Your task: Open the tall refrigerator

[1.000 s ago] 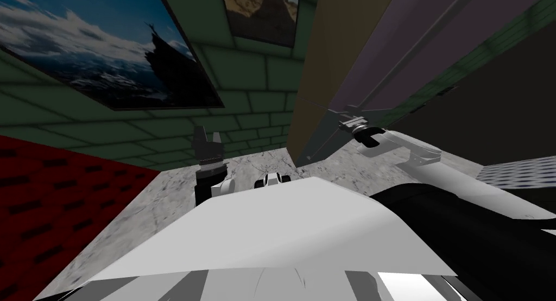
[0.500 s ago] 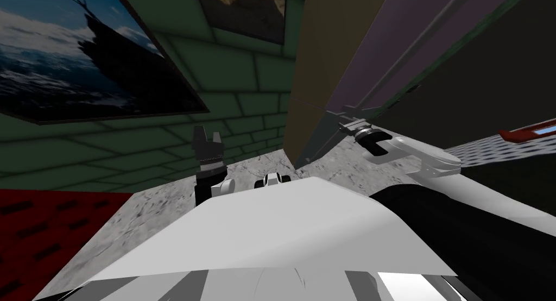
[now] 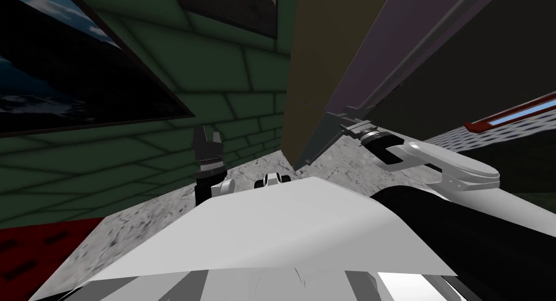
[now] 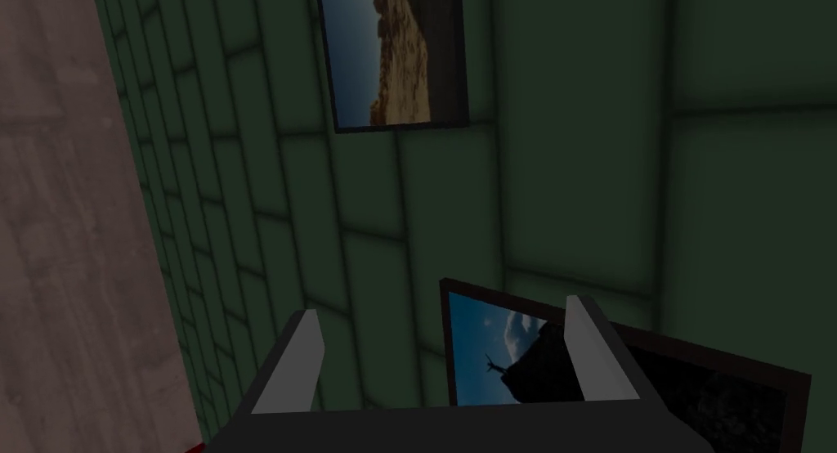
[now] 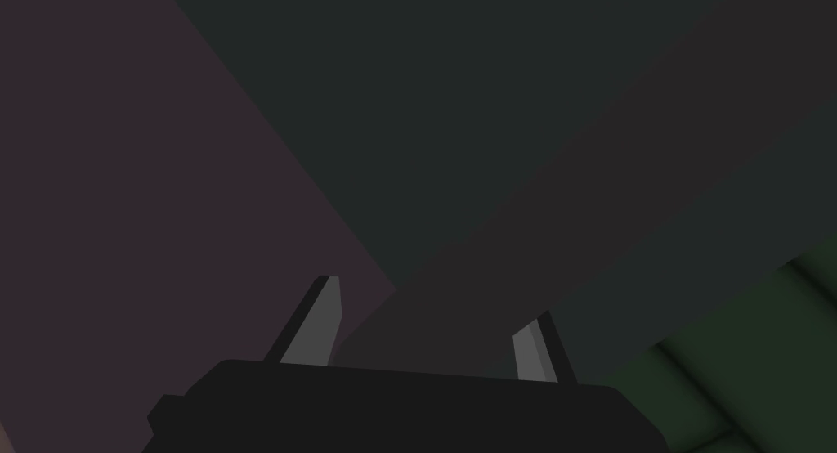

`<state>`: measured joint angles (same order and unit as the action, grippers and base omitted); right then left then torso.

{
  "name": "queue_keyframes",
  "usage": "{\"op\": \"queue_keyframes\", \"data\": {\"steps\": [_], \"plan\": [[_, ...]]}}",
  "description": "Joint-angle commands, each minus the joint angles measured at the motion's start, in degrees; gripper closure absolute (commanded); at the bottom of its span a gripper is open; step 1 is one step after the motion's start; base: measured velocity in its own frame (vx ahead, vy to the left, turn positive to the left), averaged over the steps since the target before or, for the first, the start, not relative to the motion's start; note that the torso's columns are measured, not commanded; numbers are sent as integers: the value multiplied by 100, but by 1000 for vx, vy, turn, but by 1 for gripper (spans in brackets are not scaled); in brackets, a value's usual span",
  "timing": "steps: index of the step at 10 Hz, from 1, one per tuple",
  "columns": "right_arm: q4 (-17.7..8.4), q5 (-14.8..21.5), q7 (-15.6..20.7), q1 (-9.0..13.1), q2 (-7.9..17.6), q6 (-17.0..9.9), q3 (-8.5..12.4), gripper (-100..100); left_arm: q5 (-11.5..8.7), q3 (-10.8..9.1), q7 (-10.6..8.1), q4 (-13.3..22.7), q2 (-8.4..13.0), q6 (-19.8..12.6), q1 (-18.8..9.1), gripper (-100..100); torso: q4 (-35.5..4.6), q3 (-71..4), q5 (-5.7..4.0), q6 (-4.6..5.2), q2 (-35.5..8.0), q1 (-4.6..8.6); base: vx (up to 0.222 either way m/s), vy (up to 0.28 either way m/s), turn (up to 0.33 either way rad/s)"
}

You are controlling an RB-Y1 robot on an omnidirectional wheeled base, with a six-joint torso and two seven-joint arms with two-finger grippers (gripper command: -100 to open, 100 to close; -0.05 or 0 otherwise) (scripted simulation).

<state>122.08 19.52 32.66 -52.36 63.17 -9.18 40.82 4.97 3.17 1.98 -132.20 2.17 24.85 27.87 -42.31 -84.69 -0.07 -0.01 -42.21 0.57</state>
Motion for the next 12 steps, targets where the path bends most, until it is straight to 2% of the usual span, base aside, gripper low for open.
{"op": "queue_keyframes", "data": {"steps": [1, 2, 3, 4, 5, 6, 7, 8, 10, 12], "plan": [[184, 340, -322, -475, -226, 429, 375, 100, 0, -1, 0, 0, 0, 0, 3, 0, -5, 0, 8, 23, 6, -16, 161, 43, -222], [184, 340, -322, -557, -226, 429, 375, 100, 0, 0, 0, 0, 0, 0, 2, 0, 6, -3, 6, 0, 13, -38, 89, 21, -30], [433, 580, -614, -807, -425, 656, 672, 100, 0, 0, 0, 0, 0, 0, 0, 0, 14, -1, 0, -14, 9, -36, 142, 28, -300], [433, 647, -634, -981, -425, 824, 698, 100, 0, -1, 0, 0, 0, 0, 3, 0, 4, 7, 5, 19, 4, -48, 167, 43, -225], [433, 647, -634, -1038, -425, 845, 698, 100, 0, -1, 0, 0, 0, 0, 2, 0, 17, 16, -4, -7, -2, -69, 93, 26, 0], [681, 907, -919, -1265, -623, 1010, 1015, 100, 0, 0, 0, 0, 0, 0, 0, 0, 25, 18, -15, -20, -5, -61, 163, 50, -292], [681, 955, -946, -1431, -623, 1115, 1022, 100, 0, -1, 0, 0, 0, 0, 3, 0, 13, 23, -6, 21, -6, -75, 165, 78, -228], [681, 955, -946, -1519, -623, 1235, 1022, 100, 0, 0, 0, 0, 0, 0, 1, 0, 18, 33, -11, 3, -20, -82, 65, 37, 34], [650, 957, -938, -1458, -656, 1200, 1091, 100, 0, 0, 0, 0, 0, 0, -1, 0, 11, 59, -37, 9, -52, -43, 10, -8, 48], [872, 953, -903, -1396, -595, 1332, 1060, 100, 0, -2, 0, 0, 2, 0, -2, 0, -8, 51, -15, 15, -62, -11, -89, -200, 40]]}}
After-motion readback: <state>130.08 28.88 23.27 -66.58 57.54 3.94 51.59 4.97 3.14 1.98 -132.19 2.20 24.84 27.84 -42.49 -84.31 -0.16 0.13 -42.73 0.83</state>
